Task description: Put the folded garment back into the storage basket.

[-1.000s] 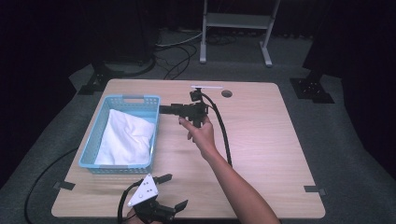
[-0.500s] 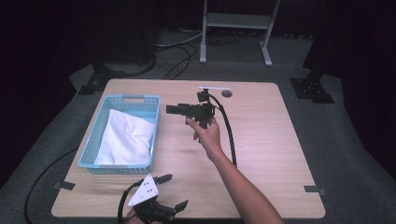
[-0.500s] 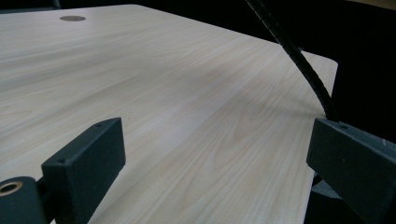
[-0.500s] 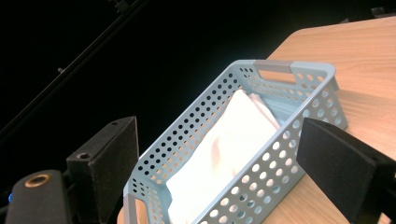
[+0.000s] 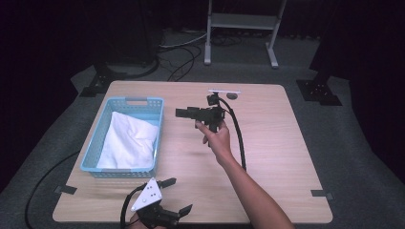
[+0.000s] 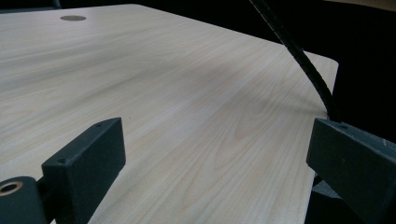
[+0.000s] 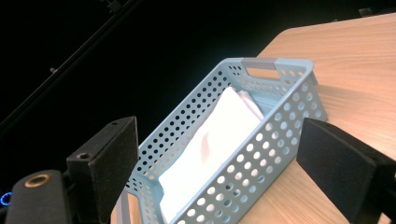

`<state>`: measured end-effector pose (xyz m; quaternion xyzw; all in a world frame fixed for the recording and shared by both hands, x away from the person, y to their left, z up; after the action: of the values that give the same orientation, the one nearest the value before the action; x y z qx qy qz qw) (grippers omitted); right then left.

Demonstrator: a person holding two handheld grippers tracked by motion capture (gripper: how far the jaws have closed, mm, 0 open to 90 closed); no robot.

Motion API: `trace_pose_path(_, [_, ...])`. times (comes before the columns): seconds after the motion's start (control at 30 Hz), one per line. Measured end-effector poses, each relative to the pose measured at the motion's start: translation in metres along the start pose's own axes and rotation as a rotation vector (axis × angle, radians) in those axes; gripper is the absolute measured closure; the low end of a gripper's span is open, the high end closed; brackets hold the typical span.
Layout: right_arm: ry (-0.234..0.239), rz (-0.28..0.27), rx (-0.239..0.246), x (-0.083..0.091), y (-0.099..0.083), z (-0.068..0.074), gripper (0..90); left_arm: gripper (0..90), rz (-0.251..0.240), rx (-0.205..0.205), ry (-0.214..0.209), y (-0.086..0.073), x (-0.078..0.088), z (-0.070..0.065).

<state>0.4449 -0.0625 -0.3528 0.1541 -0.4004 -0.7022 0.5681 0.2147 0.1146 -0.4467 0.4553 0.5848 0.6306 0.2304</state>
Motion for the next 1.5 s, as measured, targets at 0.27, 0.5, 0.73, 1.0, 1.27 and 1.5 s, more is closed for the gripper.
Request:
trace_pose_path(0.27, [-0.004, -0.004, -0.006, 0.008, -0.002, -0.005, 12.8, 4.3, 0.003, 0.001, -0.002, 0.0, 0.0, 0.0])
trace_pose_path(0.5, [-0.015, -0.002, -0.008, 0.015, -0.007, -0.009, 12.8, 4.3, 0.004, 0.0, -0.002, 0.0, 0.0, -0.001])
trace_pose_path(0.73, [-0.024, -0.013, -0.009, 0.023, -0.01, -0.012, 12.8, 4.3, 0.004, 0.0, -0.003, 0.0, -0.001, -0.001])
trace_pose_path(1.0, [-0.049, -0.025, 0.001, 0.034, -0.017, -0.015, 12.8, 4.3, 0.004, 0.001, -0.002, 0.0, -0.001, -0.001])
trace_pose_path(1.27, [-0.067, -0.029, 0.022, 0.043, -0.02, -0.014, 12.8, 4.3, 0.006, 0.0, -0.002, -0.001, -0.001, -0.001])
trace_pose_path(1.5, [-0.082, -0.026, 0.026, 0.048, -0.025, -0.016, 12.8, 4.3, 0.007, -0.003, -0.002, -0.001, -0.001, -0.002])
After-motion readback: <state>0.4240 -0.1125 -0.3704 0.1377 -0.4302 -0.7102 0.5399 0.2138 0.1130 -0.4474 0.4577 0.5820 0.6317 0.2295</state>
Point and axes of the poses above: each handheld gripper's, and its own axes: x roughly backward along the jaws, y roughly out of its top, z roughly to its left, the point moved 2 cm from there along -x, roughly forward along the jaws, and after that the axes turned 1 degree about -y, right-handed, at the moved point
